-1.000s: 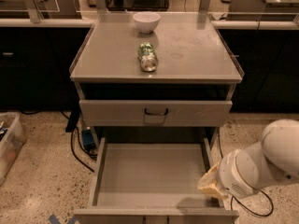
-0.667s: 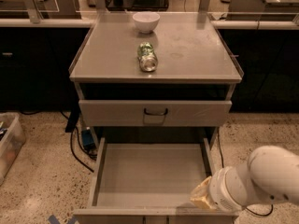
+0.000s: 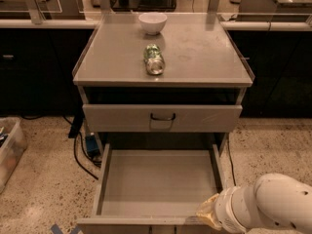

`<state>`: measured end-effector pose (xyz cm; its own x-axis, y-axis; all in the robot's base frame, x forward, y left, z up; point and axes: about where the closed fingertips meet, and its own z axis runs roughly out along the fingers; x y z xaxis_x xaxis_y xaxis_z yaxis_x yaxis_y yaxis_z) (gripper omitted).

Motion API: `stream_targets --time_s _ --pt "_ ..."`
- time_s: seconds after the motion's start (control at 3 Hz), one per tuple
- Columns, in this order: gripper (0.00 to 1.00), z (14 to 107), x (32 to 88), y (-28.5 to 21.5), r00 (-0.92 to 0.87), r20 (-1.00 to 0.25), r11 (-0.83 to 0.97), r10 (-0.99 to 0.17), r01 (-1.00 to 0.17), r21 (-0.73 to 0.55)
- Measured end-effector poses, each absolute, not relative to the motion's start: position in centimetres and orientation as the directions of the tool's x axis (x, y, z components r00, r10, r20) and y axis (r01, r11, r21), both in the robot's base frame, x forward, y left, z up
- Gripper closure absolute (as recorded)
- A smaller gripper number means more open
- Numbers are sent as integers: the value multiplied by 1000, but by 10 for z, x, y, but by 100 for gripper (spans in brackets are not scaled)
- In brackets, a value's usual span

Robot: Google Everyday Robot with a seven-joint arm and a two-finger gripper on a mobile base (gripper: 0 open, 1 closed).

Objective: Close middle drawer

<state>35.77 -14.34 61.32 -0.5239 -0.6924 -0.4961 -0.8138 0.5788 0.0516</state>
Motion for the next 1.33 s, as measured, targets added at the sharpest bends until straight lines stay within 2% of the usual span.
stream_targets --time_s 0.67,1.0,1.33 --pt "100 547 301 -90 -591 -538 486 -601 -805 341" --pt "100 511 269 -54 -627 -534 464 -567 -779 422" --pt "100 508 272 -54 -627 -539 476 -563 -779 409"
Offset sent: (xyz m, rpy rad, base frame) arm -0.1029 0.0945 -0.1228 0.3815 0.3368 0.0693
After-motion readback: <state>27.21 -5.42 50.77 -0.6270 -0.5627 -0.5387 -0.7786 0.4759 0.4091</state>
